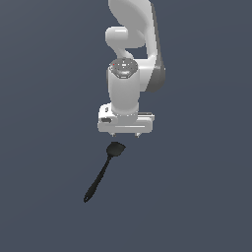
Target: Pick up the object and move it to a goal position.
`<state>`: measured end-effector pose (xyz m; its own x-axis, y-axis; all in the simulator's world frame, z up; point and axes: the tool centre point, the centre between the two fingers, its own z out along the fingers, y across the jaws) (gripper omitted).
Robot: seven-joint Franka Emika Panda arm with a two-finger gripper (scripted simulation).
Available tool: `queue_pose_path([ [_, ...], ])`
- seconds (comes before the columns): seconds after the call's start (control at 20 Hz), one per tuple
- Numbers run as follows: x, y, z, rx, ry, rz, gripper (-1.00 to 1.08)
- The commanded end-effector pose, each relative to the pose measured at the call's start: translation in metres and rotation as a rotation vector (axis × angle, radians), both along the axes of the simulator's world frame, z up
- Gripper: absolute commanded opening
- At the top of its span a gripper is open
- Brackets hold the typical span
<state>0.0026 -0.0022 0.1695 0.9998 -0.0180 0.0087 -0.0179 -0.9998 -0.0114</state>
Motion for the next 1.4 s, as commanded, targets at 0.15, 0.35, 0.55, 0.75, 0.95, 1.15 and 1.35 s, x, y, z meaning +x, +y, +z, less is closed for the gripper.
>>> queue_pose_path([
  [0.15, 0.002, 0.003, 0.004, 0.002, -0.003, 0.000, 1.00],
  [0.35, 0.006, 0.013, 0.017, 0.010, -0.014, 0.005, 1.00],
  [0.55, 0.005, 0.017, 0.021, 0.012, -0.017, 0.011, 1.00],
  [0.75, 0.007, 0.014, 0.018, 0.011, -0.015, 0.002, 1.00],
  [0.95, 0.015, 0.007, 0.011, 0.012, -0.014, -0.024, 1.00],
  [1.15, 0.026, -0.004, -0.002, 0.012, -0.010, -0.067, 1.00],
  [1.35, 0.041, -0.021, -0.020, 0.010, -0.006, -0.127, 1.00],
])
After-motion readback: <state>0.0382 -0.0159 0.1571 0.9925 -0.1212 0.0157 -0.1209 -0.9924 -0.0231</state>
